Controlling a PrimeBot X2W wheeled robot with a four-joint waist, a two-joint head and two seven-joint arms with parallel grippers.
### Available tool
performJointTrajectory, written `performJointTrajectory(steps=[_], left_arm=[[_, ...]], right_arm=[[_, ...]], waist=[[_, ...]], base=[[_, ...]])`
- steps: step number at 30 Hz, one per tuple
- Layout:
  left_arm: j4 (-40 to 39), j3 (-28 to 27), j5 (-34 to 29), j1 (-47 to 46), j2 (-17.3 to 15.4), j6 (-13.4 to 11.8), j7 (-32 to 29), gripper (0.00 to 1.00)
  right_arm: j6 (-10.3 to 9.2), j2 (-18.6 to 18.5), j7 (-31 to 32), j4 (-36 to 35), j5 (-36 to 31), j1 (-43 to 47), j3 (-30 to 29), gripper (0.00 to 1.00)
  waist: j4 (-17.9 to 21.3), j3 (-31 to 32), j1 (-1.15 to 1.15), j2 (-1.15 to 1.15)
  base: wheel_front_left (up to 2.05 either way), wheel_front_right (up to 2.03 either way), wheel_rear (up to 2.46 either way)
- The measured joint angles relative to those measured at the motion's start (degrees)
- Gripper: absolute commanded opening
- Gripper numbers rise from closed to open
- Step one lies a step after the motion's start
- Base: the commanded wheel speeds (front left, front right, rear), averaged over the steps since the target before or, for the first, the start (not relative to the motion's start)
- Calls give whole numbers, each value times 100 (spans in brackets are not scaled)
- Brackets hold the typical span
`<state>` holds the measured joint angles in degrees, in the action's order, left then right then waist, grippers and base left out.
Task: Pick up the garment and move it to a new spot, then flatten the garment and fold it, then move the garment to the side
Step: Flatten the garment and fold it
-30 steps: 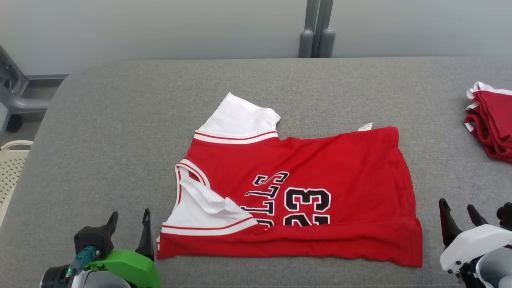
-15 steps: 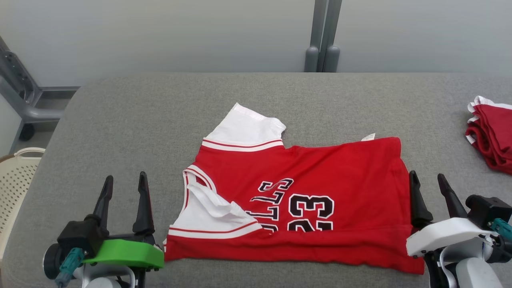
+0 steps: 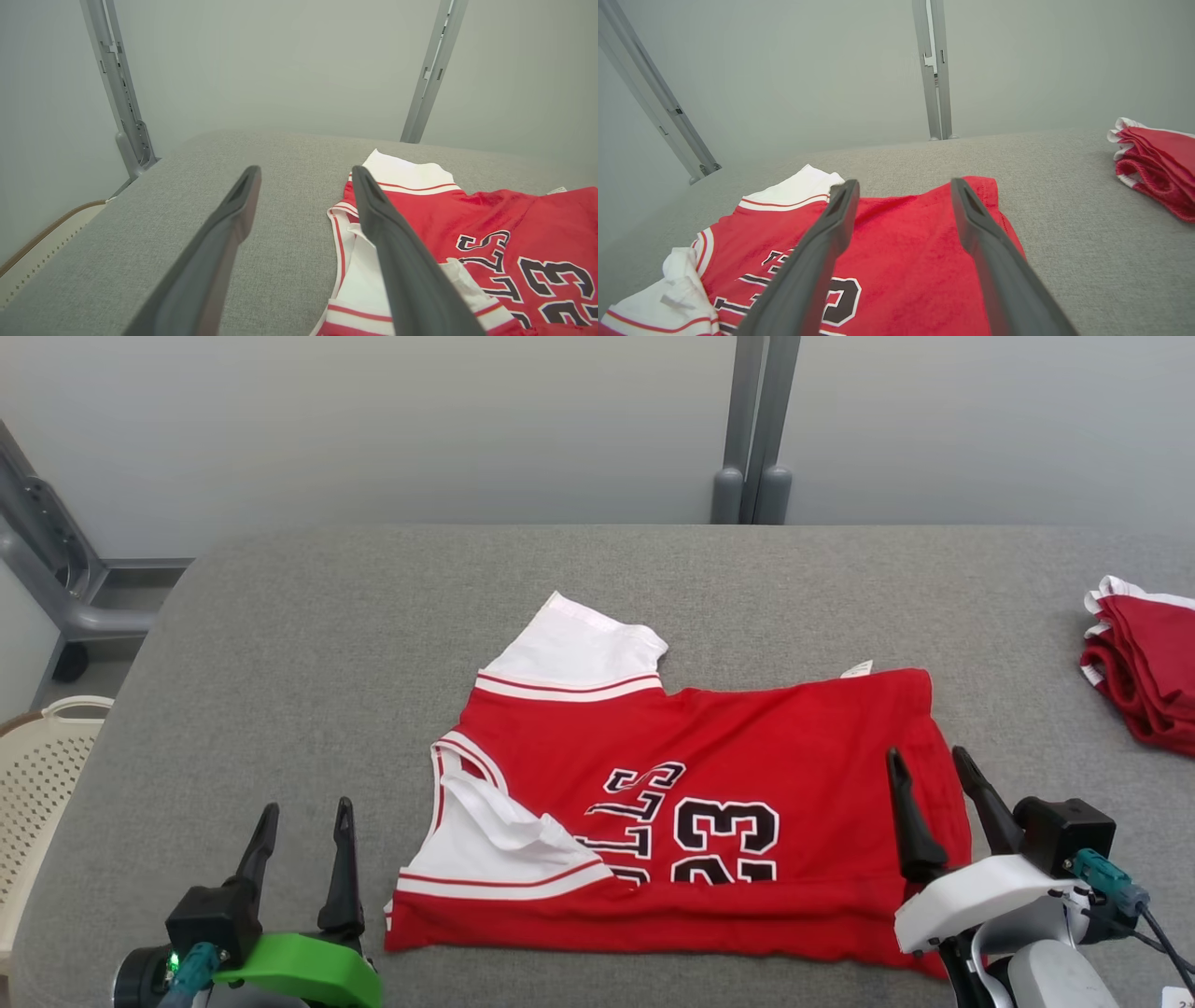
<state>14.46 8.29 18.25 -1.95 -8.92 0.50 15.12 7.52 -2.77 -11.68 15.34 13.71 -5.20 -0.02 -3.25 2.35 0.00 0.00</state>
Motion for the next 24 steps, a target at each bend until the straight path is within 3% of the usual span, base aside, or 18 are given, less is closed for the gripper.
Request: performJointTrajectory(steps=[17,24], left_arm=[[483,88,-67,-217,19,107,0,100],[622,280,-207,-1069,-149,240,-389,100]], right_arm=[[-1,-3,174,112,-75,1,-110,100],[-1,-22,1006,-86,-208,-524,-269,100]], waist=[[51,-133,0,0],[89,-403,0,0]], base=[[0,0,0],[0,0,0]])
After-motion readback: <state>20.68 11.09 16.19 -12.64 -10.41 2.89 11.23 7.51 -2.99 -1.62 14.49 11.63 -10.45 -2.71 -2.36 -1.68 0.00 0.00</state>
